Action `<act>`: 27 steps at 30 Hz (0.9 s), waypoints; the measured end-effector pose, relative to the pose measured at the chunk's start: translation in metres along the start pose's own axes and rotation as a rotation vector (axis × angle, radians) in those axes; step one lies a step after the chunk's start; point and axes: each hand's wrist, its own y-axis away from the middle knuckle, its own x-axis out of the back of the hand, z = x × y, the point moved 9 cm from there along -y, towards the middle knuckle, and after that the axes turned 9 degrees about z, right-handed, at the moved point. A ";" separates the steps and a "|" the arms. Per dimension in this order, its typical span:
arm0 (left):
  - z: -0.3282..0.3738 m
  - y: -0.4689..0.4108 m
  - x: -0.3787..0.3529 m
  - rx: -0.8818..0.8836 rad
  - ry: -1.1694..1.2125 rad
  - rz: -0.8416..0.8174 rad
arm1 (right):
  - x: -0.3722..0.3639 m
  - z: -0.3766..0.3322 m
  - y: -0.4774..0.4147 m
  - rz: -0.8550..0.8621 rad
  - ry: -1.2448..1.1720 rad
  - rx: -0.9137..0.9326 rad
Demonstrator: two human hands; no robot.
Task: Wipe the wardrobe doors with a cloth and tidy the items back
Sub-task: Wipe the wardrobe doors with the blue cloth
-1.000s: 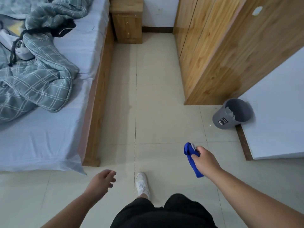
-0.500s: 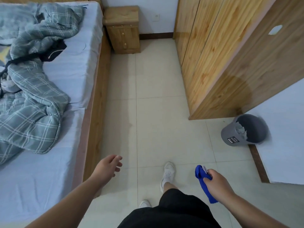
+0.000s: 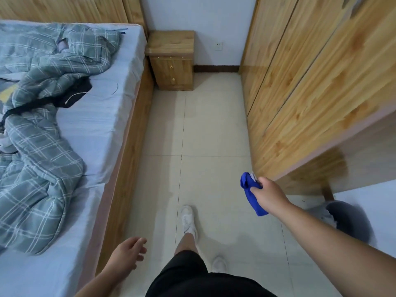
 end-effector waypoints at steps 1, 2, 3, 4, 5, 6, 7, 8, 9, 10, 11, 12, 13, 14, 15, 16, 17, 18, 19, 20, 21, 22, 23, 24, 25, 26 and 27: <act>0.015 -0.017 0.001 -0.003 -0.007 -0.010 | -0.001 -0.011 -0.015 0.000 0.006 -0.001; 0.032 -0.034 0.003 -0.012 -0.007 -0.018 | -0.002 -0.020 -0.031 0.005 0.014 -0.005; 0.051 -0.052 0.005 -0.030 -0.007 -0.026 | -0.003 -0.028 -0.046 0.015 0.018 -0.011; 0.072 -0.069 0.007 -0.050 -0.010 -0.036 | -0.003 -0.035 -0.060 0.019 0.021 -0.019; 0.094 -0.085 0.011 -0.073 -0.018 -0.044 | -0.004 -0.040 -0.071 0.017 0.027 -0.030; 0.117 -0.100 0.015 -0.099 -0.028 -0.051 | -0.004 -0.043 -0.079 0.013 0.033 -0.044; 0.142 -0.113 0.020 -0.129 -0.037 -0.061 | -0.002 -0.045 -0.086 0.008 0.037 -0.062; 0.166 -0.126 0.024 -0.153 -0.041 -0.072 | -0.002 -0.043 -0.092 -0.002 0.045 -0.086; 0.190 -0.138 0.028 -0.170 -0.040 -0.078 | -0.002 -0.040 -0.096 -0.013 0.055 -0.114; 0.215 -0.151 0.033 -0.185 -0.034 -0.077 | 0.000 -0.036 -0.101 -0.021 0.062 -0.141; 0.239 -0.162 0.037 -0.196 -0.029 -0.072 | 0.001 -0.032 -0.106 -0.026 0.073 -0.166; 0.263 -0.175 0.040 -0.211 -0.026 -0.067 | 0.003 -0.029 -0.112 -0.029 0.085 -0.188; 0.285 -0.187 0.042 -0.226 -0.023 -0.064 | 0.005 -0.025 -0.119 -0.033 0.086 -0.207; 0.307 -0.200 0.042 -0.244 -0.024 -0.064 | 0.007 -0.022 -0.129 -0.037 0.079 -0.219; 0.328 -0.212 0.041 -0.260 -0.032 -0.067 | 0.010 -0.021 -0.141 -0.043 0.073 -0.231; 0.347 -0.223 0.040 -0.269 -0.041 -0.068 | 0.013 -0.021 -0.152 -0.054 0.077 -0.246; 0.365 -0.233 0.039 -0.276 -0.043 -0.064 | 0.017 -0.022 -0.166 -0.065 0.086 -0.255; 0.382 -0.244 0.037 -0.279 -0.039 -0.060 | 0.021 -0.026 -0.183 -0.075 0.093 -0.255; 0.397 -0.253 0.034 -0.273 -0.038 -0.058 | 0.026 -0.031 -0.201 -0.085 0.095 -0.252; 0.412 -0.262 0.031 -0.269 -0.039 -0.056 | 0.030 -0.037 -0.223 -0.091 0.090 -0.247; 0.425 -0.270 0.029 -0.261 -0.040 -0.051 | 0.035 -0.045 -0.245 -0.097 0.084 -0.242; 0.436 -0.275 0.027 -0.249 -0.044 -0.044 | 0.041 -0.055 -0.267 -0.104 0.079 -0.235; 0.447 -0.279 0.027 -0.240 -0.049 -0.036 | 0.047 -0.067 -0.288 -0.105 0.067 -0.226; 0.456 -0.283 0.026 -0.234 -0.056 -0.033 | 0.054 -0.082 -0.309 -0.103 0.056 -0.213; 0.465 -0.287 0.026 -0.226 -0.057 -0.028 | 0.063 -0.100 -0.331 -0.099 0.053 -0.188; 0.471 -0.291 0.027 -0.216 -0.058 -0.024 | 0.072 -0.120 -0.351 -0.096 0.055 -0.159; 0.476 -0.296 0.028 -0.198 -0.059 -0.022 | 0.083 -0.141 -0.371 -0.087 0.055 -0.136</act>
